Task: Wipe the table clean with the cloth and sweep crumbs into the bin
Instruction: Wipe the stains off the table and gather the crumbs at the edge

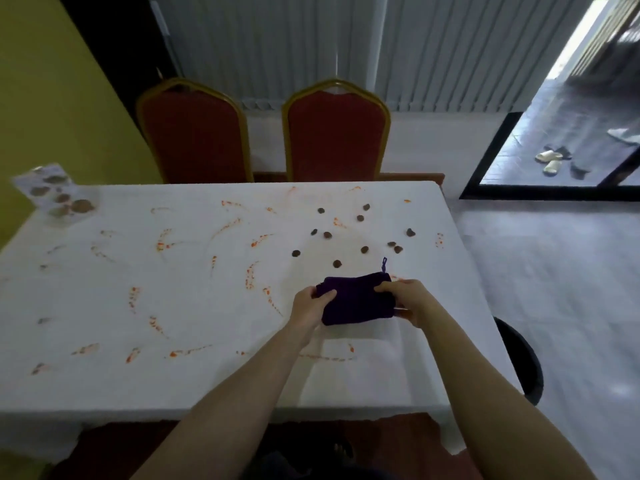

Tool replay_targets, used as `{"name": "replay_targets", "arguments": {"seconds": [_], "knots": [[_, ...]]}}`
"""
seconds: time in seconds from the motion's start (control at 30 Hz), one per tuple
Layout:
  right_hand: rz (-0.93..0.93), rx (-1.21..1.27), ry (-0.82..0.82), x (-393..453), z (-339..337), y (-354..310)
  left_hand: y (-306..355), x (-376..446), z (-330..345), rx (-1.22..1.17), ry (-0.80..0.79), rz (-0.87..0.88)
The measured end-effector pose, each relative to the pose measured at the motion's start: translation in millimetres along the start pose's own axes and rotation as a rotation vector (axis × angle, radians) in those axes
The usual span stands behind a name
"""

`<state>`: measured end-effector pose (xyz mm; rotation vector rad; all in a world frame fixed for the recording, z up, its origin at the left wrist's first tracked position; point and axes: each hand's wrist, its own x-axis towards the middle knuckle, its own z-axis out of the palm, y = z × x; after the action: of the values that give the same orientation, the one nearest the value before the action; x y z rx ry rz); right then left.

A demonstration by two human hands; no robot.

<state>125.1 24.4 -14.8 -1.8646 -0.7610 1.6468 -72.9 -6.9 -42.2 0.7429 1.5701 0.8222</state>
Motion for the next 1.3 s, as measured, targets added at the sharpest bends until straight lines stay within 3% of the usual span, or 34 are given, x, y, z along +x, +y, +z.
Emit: {"name": "replay_targets", "arguments": {"seconds": [0.4, 0.7, 0.97, 1.2, 1.3], "knots": [[-0.013, -0.108, -0.389, -20, 218, -49, 8, -13, -213, -0.341, 0.244, 0.015], [-0.037, -0.275, -0.472, -56, 402, -39, -17, -23, -407, -0.377, 0.323, -0.019], [-0.062, -0.356, -0.540, -81, 526, -11, -47, -4, -533, -0.090, 0.479, 0.080], [-0.193, -0.425, -0.385, -86, 587, 13, -76, 11, -581, 0.130, 0.561, 0.066], [-0.256, -0.563, -0.312, -81, 603, 22, -88, 15, -589, 0.184, 0.569, 0.060]]}}
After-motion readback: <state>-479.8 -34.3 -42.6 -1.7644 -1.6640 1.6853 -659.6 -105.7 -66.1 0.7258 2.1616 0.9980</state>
